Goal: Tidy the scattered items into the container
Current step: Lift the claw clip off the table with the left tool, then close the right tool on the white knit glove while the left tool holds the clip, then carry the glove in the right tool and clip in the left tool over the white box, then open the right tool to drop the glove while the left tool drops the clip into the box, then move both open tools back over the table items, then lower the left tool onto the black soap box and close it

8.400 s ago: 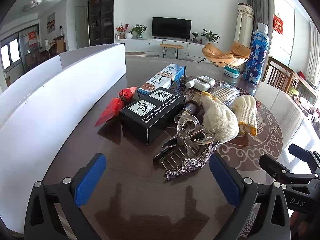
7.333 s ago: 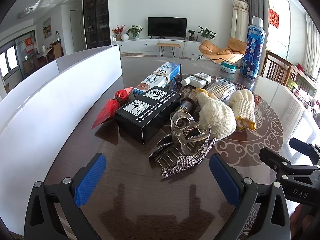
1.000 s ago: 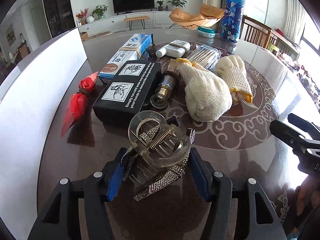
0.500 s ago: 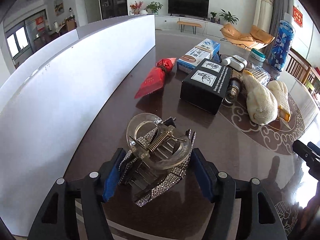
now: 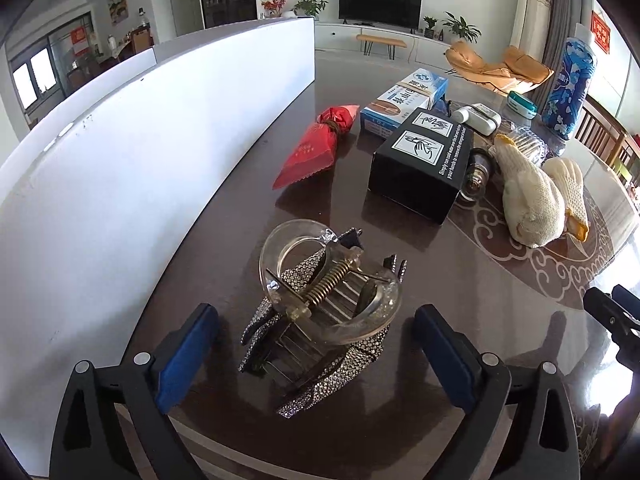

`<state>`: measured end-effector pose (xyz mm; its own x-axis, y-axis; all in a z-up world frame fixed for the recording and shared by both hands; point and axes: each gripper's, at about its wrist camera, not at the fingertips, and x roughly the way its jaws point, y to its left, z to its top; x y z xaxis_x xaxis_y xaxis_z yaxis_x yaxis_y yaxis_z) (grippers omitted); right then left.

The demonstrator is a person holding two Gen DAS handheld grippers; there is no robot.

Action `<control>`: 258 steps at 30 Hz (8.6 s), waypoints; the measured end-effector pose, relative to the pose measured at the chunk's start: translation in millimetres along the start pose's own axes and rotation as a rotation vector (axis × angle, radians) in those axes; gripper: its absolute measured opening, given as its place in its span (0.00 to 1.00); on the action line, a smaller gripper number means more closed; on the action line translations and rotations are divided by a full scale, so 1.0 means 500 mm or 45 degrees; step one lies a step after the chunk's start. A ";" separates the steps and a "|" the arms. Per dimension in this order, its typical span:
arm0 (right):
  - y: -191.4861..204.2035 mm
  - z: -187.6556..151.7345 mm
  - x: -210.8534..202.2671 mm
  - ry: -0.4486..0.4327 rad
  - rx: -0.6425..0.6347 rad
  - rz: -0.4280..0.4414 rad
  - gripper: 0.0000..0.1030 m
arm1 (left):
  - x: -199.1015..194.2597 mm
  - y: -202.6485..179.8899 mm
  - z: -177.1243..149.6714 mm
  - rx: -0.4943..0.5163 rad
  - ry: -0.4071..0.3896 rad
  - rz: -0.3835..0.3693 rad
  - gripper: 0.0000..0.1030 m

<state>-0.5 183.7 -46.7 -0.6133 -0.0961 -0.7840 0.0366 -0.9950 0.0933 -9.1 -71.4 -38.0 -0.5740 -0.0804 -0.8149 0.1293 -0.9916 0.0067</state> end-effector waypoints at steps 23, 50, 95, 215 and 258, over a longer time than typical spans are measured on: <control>0.015 0.001 0.005 0.017 -0.047 -0.001 1.00 | 0.001 0.001 -0.003 0.009 0.004 -0.011 1.00; 0.183 0.124 0.136 0.087 -0.385 0.132 1.00 | -0.003 0.001 -0.004 0.010 -0.002 -0.011 1.00; 0.045 -0.056 -0.055 0.065 -0.369 0.302 0.47 | -0.073 -0.049 -0.072 0.205 -0.069 -0.151 0.48; 0.290 0.044 -0.086 -0.357 -0.507 0.258 1.00 | -0.397 0.334 0.035 -0.208 -0.409 -0.085 1.00; -0.091 -0.016 -0.033 0.003 0.030 0.017 1.00 | -0.019 -0.178 -0.023 0.294 0.002 -0.219 1.00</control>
<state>14.3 230.4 -42.9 -0.6113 -0.1091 -0.7839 0.0261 -0.9927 0.1178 -6.0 18.7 -37.3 -0.5704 0.0912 -0.8163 -0.1576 -0.9875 -0.0002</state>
